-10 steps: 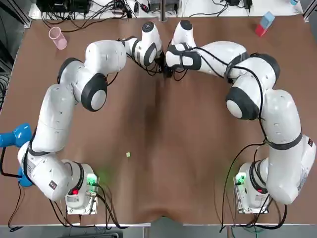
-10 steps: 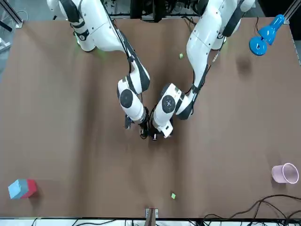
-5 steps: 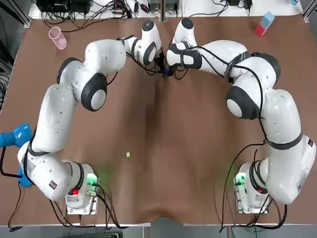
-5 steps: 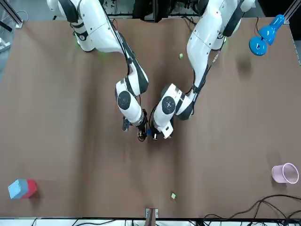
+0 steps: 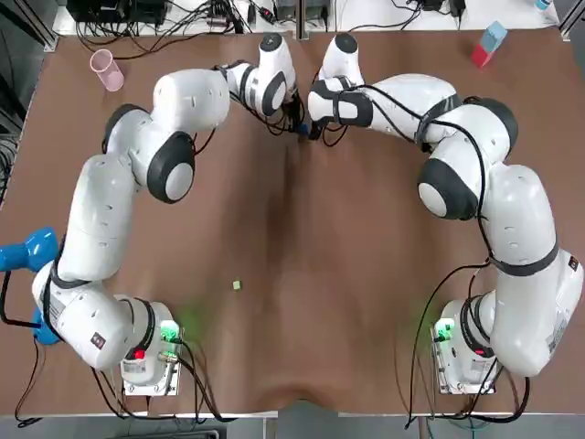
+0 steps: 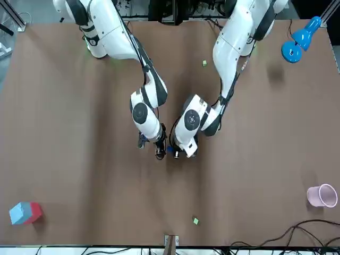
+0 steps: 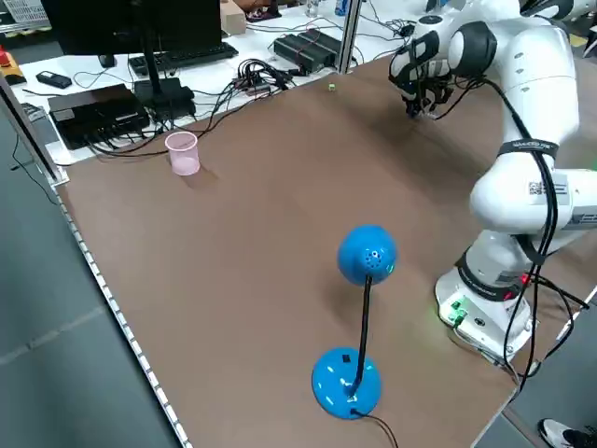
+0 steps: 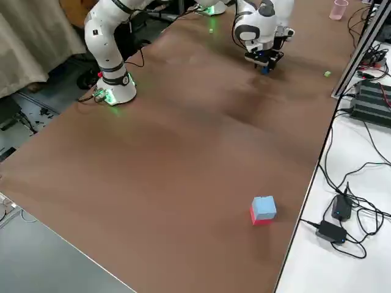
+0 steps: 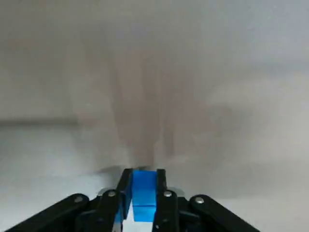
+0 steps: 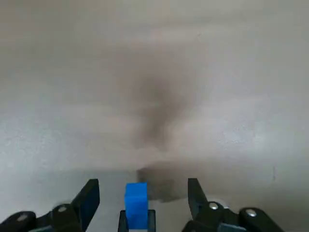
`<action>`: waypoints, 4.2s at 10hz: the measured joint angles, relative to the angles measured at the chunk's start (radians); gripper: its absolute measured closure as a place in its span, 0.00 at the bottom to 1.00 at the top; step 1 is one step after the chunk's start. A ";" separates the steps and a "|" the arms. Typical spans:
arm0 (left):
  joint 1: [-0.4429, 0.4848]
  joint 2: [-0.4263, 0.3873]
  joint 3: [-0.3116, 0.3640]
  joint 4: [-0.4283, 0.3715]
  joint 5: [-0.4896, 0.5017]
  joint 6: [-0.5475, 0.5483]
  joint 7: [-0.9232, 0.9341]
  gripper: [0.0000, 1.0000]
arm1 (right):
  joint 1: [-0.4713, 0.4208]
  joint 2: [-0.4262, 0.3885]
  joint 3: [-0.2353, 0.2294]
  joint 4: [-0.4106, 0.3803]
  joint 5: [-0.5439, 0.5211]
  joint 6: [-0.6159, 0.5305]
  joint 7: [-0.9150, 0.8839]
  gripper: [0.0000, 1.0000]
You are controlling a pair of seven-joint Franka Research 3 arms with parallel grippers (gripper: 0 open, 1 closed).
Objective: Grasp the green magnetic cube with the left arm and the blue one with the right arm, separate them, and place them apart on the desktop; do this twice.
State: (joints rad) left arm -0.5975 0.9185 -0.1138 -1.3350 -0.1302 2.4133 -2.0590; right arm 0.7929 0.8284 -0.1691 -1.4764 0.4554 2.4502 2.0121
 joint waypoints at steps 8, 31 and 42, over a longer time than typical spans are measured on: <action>0.000 -0.049 -0.009 0.002 0.000 -0.049 0.000 0.77 | 0.006 0.000 0.002 0.000 -0.003 0.000 0.000 0.18; 0.001 -0.053 -0.011 0.002 0.000 -0.061 0.000 0.77 | 0.002 -0.010 -0.043 0.004 -0.007 -0.014 -0.126 0.76; -0.063 -0.045 -0.011 0.000 0.000 0.091 -0.002 0.77 | -0.109 -0.510 0.155 -0.680 -0.012 -0.027 -1.096 0.76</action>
State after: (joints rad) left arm -0.6602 0.8731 -0.1251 -1.3349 -0.1303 2.5042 -2.0606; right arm 0.6843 0.3180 -0.0139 -2.1565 0.4434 2.4229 0.9162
